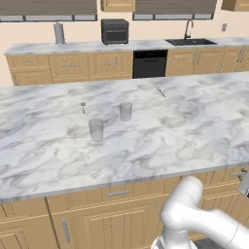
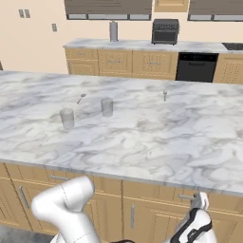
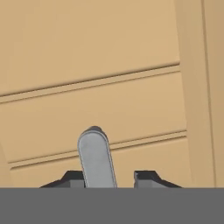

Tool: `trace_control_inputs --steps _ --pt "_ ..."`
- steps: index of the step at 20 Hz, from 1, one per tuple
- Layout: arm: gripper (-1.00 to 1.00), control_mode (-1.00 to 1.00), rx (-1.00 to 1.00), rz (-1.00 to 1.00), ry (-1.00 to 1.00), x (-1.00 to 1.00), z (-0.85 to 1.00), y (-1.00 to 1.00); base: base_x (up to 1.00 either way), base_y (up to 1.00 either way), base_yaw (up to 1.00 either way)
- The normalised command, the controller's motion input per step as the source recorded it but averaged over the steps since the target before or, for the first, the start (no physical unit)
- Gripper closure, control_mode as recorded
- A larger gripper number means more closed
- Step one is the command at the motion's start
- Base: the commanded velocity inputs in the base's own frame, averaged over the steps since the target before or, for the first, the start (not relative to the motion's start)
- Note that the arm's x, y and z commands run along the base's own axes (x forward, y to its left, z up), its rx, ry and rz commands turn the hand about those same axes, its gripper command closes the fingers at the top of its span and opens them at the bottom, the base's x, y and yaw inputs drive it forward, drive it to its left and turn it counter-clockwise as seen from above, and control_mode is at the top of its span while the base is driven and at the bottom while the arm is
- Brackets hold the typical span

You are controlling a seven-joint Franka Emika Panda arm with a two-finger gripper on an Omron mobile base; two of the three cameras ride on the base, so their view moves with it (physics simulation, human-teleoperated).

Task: Take the tongs from the drawer on the right and place them on the dining counter next to the tray containing the hot dog.

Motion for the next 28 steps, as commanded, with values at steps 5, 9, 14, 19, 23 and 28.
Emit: trace_control_inputs --steps 5,9,14,19,23,28 --pt "1.0 -1.0 0.0 0.0 -0.01 0.0 -0.11 -0.01 0.0 0.0 0.0" --pt "1.0 -1.0 0.0 0.0 0.0 -0.1 -0.07 0.0 0.0 0.0 0.0" --pt "1.0 -1.0 0.0 0.0 0.0 -0.27 -0.02 0.0 0.0 0.0 0.0" --pt "1.0 -1.0 0.0 0.0 0.0 -0.38 -0.01 0.0 0.0 0.0 0.0" --pt "1.0 -1.0 0.0 0.0 0.0 -0.41 0.0 0.0 0.0 0.0 0.0" --pt "1.0 -1.0 0.0 0.0 0.0 -0.4 0.0 0.0 0.0 0.0 0.0"
